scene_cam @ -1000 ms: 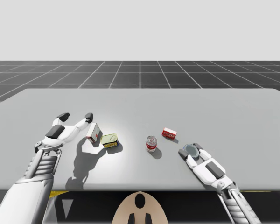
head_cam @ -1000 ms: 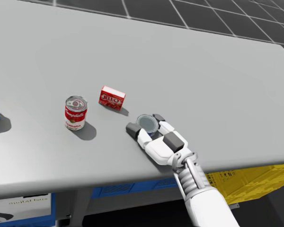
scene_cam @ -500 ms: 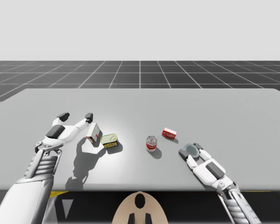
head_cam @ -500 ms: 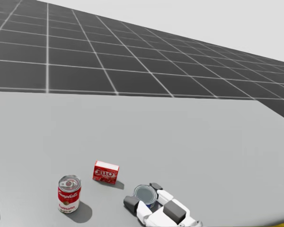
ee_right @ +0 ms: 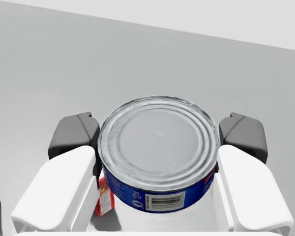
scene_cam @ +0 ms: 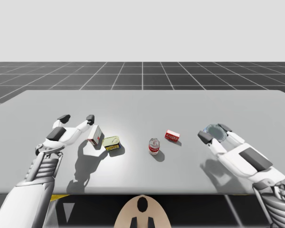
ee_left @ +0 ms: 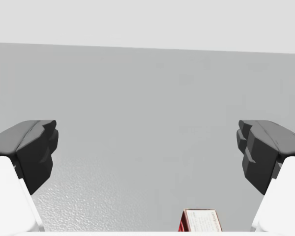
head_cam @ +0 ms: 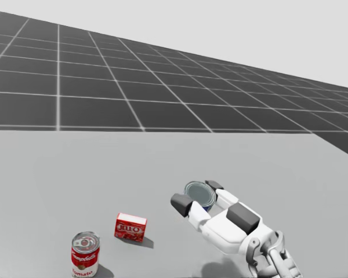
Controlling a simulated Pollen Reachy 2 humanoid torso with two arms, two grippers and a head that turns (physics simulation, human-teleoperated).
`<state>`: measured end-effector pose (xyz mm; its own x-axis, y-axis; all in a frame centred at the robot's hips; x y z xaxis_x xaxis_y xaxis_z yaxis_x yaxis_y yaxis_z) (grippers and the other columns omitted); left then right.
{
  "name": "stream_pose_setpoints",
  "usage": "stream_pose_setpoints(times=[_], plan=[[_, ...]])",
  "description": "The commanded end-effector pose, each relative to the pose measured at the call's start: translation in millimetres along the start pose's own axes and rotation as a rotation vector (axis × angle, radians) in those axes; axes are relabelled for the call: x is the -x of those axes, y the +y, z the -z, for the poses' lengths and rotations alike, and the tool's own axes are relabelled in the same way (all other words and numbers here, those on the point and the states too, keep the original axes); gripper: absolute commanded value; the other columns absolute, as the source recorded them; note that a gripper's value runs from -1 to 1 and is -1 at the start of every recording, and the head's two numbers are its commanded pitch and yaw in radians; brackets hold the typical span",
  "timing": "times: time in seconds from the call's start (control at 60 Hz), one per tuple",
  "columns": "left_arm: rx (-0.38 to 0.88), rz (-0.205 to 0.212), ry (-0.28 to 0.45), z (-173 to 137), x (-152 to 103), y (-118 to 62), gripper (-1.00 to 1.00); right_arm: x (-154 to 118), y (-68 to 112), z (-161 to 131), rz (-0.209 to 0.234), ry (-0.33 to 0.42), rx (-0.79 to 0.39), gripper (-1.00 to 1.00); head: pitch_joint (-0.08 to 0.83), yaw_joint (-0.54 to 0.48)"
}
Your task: Lift the tuna fish can off the table.
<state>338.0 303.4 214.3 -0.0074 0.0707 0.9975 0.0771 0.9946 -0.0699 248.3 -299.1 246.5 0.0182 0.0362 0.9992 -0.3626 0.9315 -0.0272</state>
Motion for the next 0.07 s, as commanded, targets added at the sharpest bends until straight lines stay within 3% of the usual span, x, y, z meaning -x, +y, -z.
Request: stream_pose_setpoints(times=[0.017,0.067], plan=[[-0.003,-0.003,0.003,0.2,-0.2,-0.3,-1.00,-77.3,-5.0,-1.2,-0.088,-0.166,0.019,1.00,0.321,-0.40],[-0.003,-0.004,0.000,0.0,-0.5,-0.2,-1.00,-98.9,-4.6,-4.9,-0.133,-0.235,0.037,1.00,0.319,-0.40]])
